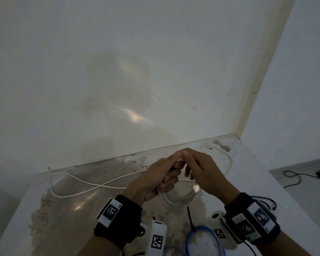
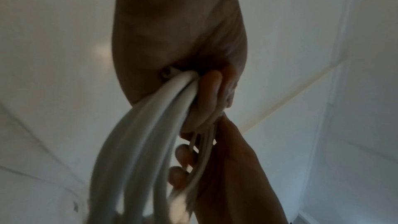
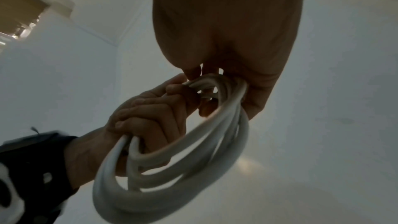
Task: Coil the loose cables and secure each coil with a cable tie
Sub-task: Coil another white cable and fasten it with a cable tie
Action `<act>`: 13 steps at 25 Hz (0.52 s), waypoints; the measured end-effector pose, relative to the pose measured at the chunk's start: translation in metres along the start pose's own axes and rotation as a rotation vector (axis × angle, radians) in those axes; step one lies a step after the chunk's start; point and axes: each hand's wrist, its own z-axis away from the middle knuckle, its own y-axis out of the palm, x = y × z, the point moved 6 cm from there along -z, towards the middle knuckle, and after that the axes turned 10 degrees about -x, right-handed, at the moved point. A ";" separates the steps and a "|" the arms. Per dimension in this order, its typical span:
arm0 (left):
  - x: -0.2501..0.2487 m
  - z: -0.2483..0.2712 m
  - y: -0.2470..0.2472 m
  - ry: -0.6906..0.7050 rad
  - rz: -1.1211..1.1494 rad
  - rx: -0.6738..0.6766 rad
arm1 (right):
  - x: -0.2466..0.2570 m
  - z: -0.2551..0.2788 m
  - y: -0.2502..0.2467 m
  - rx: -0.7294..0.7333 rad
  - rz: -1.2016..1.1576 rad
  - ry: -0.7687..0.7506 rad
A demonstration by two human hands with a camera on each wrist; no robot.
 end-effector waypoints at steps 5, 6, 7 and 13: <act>-0.005 -0.008 -0.004 0.162 -0.155 -0.241 | -0.022 0.000 -0.015 -0.300 -0.060 0.154; -0.003 -0.010 -0.005 0.160 -0.134 -0.268 | -0.031 0.003 -0.016 -0.347 -0.129 0.247; 0.001 -0.011 -0.004 0.151 -0.106 -0.281 | -0.039 0.008 -0.016 -0.364 -0.190 0.321; 0.022 -0.024 0.006 0.080 0.039 -0.325 | -0.049 0.030 -0.014 -0.354 -0.110 0.303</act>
